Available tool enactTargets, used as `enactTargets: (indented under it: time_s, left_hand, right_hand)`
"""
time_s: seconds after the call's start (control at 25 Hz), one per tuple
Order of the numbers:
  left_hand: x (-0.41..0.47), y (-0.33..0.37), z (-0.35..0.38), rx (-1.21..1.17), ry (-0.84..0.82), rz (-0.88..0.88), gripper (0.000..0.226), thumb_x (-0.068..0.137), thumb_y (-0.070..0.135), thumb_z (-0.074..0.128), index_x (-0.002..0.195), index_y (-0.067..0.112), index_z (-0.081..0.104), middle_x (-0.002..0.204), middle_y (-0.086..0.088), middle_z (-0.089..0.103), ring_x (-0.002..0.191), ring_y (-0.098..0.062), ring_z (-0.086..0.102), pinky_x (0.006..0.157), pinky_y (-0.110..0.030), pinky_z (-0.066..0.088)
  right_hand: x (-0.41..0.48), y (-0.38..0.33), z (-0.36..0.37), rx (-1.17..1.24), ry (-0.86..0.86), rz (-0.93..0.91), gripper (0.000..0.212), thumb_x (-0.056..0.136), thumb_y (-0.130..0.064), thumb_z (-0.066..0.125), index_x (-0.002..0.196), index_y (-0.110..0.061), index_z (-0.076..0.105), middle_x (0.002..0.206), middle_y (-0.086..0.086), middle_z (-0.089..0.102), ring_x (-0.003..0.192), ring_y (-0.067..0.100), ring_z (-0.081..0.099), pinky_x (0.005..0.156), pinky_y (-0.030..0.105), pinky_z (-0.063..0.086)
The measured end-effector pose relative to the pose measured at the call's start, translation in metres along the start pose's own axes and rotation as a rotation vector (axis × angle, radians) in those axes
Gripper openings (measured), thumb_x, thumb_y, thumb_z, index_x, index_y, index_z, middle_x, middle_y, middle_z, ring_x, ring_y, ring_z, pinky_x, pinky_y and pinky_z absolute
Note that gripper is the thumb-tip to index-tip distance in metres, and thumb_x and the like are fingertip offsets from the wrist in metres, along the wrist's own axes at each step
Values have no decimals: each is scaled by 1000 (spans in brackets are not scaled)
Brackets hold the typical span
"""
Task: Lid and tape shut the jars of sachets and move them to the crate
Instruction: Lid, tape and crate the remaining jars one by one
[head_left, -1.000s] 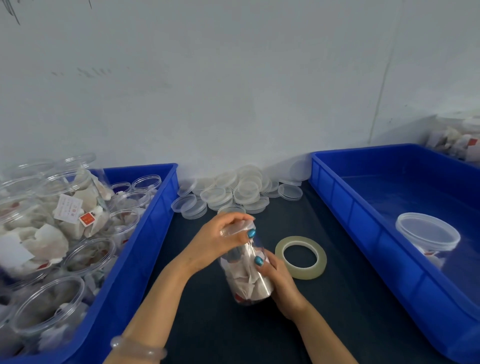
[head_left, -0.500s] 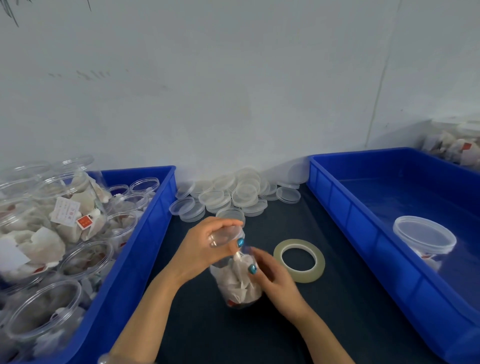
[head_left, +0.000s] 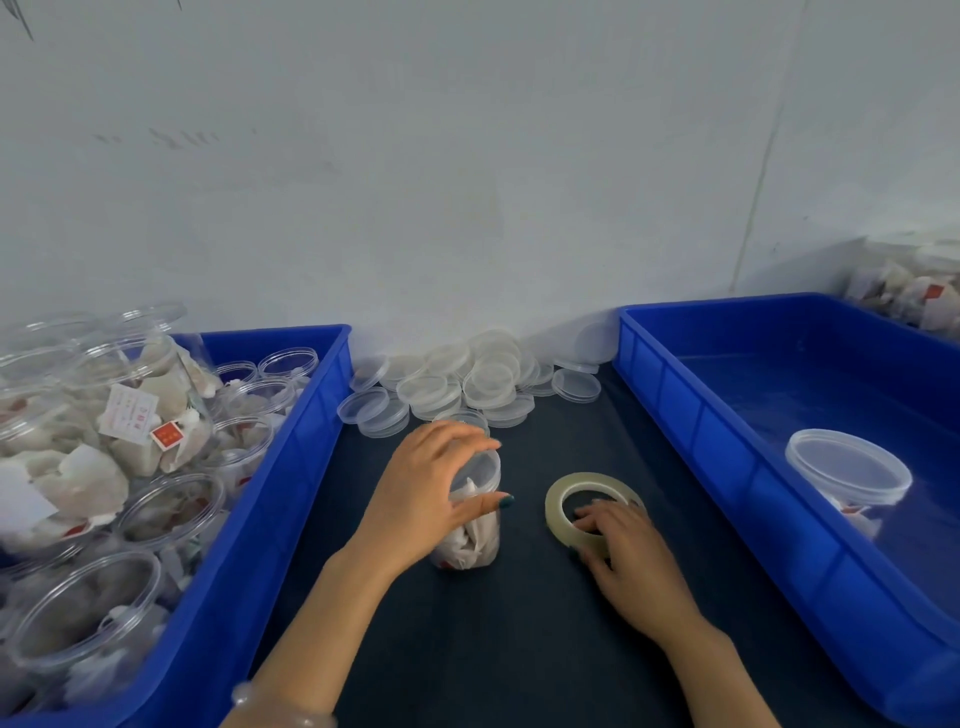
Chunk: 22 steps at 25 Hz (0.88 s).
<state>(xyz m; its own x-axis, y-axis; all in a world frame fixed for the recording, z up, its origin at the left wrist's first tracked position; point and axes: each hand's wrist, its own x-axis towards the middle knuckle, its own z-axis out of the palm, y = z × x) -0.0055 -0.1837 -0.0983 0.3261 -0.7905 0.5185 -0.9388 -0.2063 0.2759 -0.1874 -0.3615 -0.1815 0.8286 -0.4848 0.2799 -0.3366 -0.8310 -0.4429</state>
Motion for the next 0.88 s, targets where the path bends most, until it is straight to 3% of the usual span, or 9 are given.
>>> enactTargets:
  time_s: [0.12, 0.24, 0.32, 0.44, 0.56, 0.68, 0.8, 0.88]
  left_hand:
    - [-8, 10, 6, 212, 181, 166, 41, 90, 50, 59, 118, 22, 70, 119, 7, 65, 117, -14, 57, 107, -35, 41]
    - [-13, 27, 15, 240, 246, 185, 32, 88, 39, 65, 115, 23, 71, 111, 10, 68, 112, -13, 59, 104, -37, 44]
    - [-13, 36, 19, 222, 274, 158, 35, 87, 41, 66, 116, 22, 73, 107, 10, 70, 108, -13, 60, 101, -35, 45]
    - [-14, 44, 20, 150, 373, 105, 33, 87, 42, 64, 110, 22, 76, 98, 10, 71, 99, -12, 63, 93, -32, 48]
    - [-15, 50, 18, 32, 470, 55, 25, 85, 45, 65, 94, 27, 79, 87, 15, 71, 89, -8, 64, 85, -27, 47]
    - [-13, 55, 14, -93, 462, -20, 18, 82, 47, 70, 82, 29, 75, 80, 21, 69, 84, -3, 62, 82, -25, 46]
    - [-12, 57, 11, -167, 432, -83, 11, 82, 39, 73, 82, 28, 72, 82, 22, 67, 85, -1, 60, 84, -27, 46]
    - [-14, 58, 10, -146, 404, -93, 9, 85, 33, 68, 86, 24, 69, 88, 18, 66, 88, -3, 58, 84, -29, 48]
  right_hand:
    - [-3, -11, -4, 104, 93, 10, 13, 98, -23, 57, 108, -30, 57, 108, -23, 61, 106, 0, 52, 100, 27, 41]
    - [-13, -28, -5, 519, 172, 7, 18, 99, -12, 56, 105, -30, 55, 91, -15, 64, 91, 11, 59, 79, 33, 48]
    - [-19, -41, -5, 686, 196, -12, 14, 99, -20, 55, 108, -32, 57, 93, -11, 62, 90, 18, 59, 78, 42, 50]
    - [-24, -55, -10, 835, 193, -38, 14, 94, -37, 54, 107, -43, 56, 99, -9, 64, 91, 18, 60, 79, 38, 52]
    - [-24, -62, -15, 870, 187, -35, 14, 93, -35, 57, 107, -39, 57, 102, -7, 65, 90, 18, 59, 77, 38, 50]
    - [-25, -63, -15, 857, 180, -42, 15, 93, -33, 59, 108, -31, 57, 100, -7, 65, 88, 16, 58, 74, 34, 47]
    - [-26, -63, -11, 805, 183, -55, 17, 95, -27, 62, 108, -36, 56, 98, -8, 64, 88, 20, 57, 73, 35, 48]
    - [-25, -63, -9, 689, 218, -78, 22, 95, -23, 64, 108, -38, 55, 98, -11, 62, 88, 16, 56, 72, 25, 46]
